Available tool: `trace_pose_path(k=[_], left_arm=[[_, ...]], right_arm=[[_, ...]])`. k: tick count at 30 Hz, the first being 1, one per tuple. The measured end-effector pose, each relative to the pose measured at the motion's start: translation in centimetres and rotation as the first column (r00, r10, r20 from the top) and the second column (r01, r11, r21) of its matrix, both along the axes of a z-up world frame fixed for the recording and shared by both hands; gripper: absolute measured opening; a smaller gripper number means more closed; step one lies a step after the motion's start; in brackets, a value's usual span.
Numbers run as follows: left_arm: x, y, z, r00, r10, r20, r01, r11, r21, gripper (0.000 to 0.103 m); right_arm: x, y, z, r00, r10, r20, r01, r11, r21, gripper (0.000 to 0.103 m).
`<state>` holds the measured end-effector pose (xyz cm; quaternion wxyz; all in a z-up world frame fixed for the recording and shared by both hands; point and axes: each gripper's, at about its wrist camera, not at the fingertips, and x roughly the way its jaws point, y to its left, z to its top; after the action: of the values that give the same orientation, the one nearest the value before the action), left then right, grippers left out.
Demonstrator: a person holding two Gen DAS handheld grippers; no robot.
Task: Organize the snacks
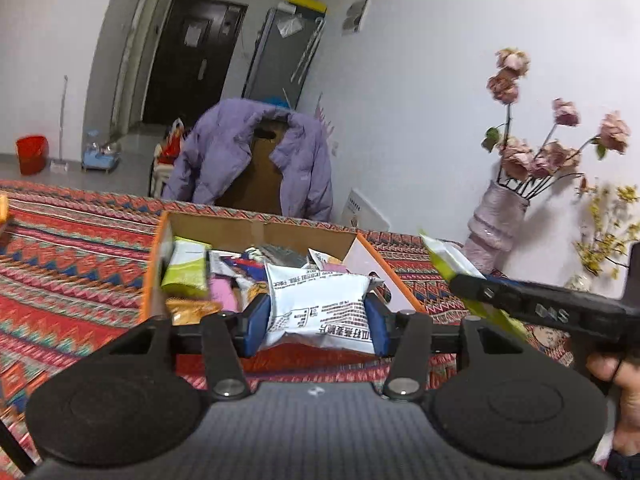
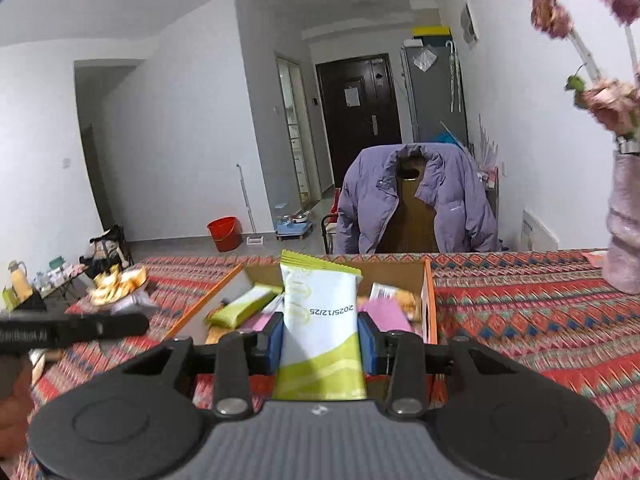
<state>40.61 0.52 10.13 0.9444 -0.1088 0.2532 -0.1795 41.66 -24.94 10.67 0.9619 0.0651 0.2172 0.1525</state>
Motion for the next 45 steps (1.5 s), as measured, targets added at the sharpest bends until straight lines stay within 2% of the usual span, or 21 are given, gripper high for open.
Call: trace_pose_path(k=[5,11,13,16,19,26,33,36,40,45], left_arm=[[6.9,-3.4,-2.5,0.995,0.025,-0.095,-0.023,1.0,0.016,0.051],[11.5,-7.2,-6.2,0.982,-0.009,-0.188,0.009,1.0,0.003,0.053],[12.4,-7.8,-7.2,0.98,0.002,-0.201,-0.005,1.0,-0.014,0.066],[12.8,-8.0,-8.0,0.981,-0.03,-0.19,0.025,0.999,-0.027,0.071],[12.7,-7.9,-8.3,0.979,-0.061,-0.194,0.058,0.998,-0.019,0.075],[11.3,-7.7,-6.5,0.985,-0.076,-0.153,0.081,0.996,0.024,0.085],[9.6,-7.4,-3.7,0.996,-0.025,-0.088,0.032,0.996,0.083,0.092],[8.3,-5.8,-2.7,0.997,0.015,-0.075,-0.008,0.996,0.089,0.092],[5.4,-3.0,-1.6,0.997,0.053,-0.053,-0.048,0.994,0.094,0.095],[0.9,0.0,-1.0,0.995,0.099,-0.015,-0.096,0.986,0.139,0.098]], right_arm=[[8.6,0.0,-2.3,0.997,-0.042,-0.068,0.041,0.999,-0.012,0.037],[13.6,0.4,-5.5,0.989,-0.08,-0.123,0.075,0.996,-0.041,0.038],[14.4,0.4,-6.3,0.987,-0.083,-0.139,0.077,0.996,-0.053,0.04],[14.7,0.0,-7.0,0.985,-0.109,-0.135,0.103,0.993,-0.051,0.042],[14.2,-0.8,-6.7,0.986,-0.119,-0.117,0.115,0.993,-0.04,0.056],[11.8,-1.5,-4.1,0.992,-0.115,-0.061,0.113,0.993,-0.033,0.058],[7.9,-1.6,-1.3,0.995,-0.096,-0.014,0.095,0.994,-0.044,0.06],[5.8,-1.7,-0.6,0.997,-0.082,-0.007,0.081,0.995,-0.06,0.063],[3.1,-1.6,-0.2,0.998,-0.064,-0.008,0.063,0.993,-0.102,0.064],[-1.1,-1.0,-0.2,0.999,-0.044,0.002,0.044,0.989,-0.143,0.075]])
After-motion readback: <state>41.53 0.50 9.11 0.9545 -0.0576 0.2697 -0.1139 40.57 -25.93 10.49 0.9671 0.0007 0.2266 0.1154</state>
